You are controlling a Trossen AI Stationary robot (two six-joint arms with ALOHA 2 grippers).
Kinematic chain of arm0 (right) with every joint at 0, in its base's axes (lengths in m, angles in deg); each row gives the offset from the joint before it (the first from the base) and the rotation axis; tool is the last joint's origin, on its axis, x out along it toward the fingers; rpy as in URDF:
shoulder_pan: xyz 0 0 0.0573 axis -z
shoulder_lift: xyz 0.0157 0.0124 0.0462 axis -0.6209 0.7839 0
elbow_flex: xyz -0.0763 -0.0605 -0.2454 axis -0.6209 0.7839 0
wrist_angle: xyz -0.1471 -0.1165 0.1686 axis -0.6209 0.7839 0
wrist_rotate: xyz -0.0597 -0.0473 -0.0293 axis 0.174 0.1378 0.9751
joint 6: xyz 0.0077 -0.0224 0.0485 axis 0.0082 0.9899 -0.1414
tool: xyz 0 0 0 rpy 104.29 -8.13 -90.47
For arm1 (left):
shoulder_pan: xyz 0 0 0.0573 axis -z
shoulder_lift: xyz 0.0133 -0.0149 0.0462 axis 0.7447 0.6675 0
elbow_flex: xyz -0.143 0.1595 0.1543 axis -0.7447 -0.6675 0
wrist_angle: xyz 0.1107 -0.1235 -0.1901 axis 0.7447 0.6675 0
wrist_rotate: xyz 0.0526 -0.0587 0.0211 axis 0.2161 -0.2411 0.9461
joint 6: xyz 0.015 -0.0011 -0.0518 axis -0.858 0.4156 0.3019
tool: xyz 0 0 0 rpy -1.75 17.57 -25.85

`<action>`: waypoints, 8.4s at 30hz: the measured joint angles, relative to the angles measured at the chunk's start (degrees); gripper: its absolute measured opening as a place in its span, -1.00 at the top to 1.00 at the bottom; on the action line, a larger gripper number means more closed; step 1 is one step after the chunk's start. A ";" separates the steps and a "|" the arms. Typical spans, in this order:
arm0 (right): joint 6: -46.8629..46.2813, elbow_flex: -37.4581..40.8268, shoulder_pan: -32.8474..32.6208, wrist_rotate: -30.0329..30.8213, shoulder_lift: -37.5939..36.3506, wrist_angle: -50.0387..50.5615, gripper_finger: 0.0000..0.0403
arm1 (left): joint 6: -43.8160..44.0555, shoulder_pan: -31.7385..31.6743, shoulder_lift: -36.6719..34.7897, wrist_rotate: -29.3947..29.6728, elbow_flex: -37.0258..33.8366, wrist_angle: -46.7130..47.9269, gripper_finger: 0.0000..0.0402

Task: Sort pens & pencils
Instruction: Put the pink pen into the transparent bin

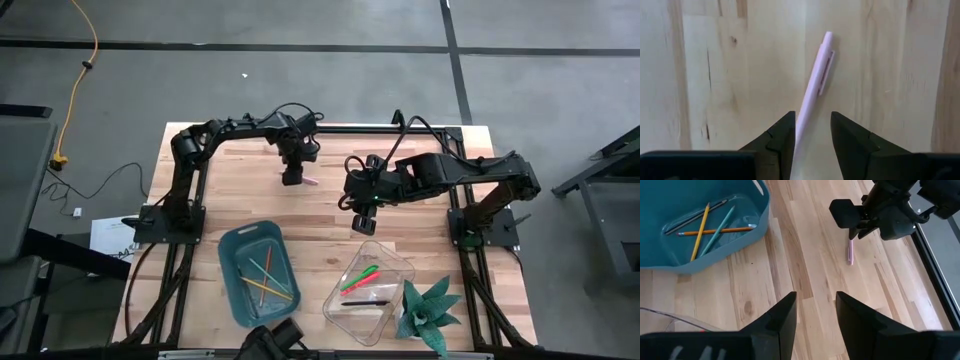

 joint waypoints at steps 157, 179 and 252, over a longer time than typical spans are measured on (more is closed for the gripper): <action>-2.81 0.00 -1.53 0.48 0.06 -0.02 0.36 | -5.89 11.42 2.58 10.67 -2.67 -1.31 0.86; -1.02 0.00 -1.64 4.75 -2.41 -1.95 0.36 | -4.57 11.55 -13.75 6.73 -2.73 1.05 0.91; 8.74 0.00 -0.28 -5.39 -8.38 -33.40 0.36 | 25.42 30.59 -38.47 3.71 -2.60 -42.36 0.92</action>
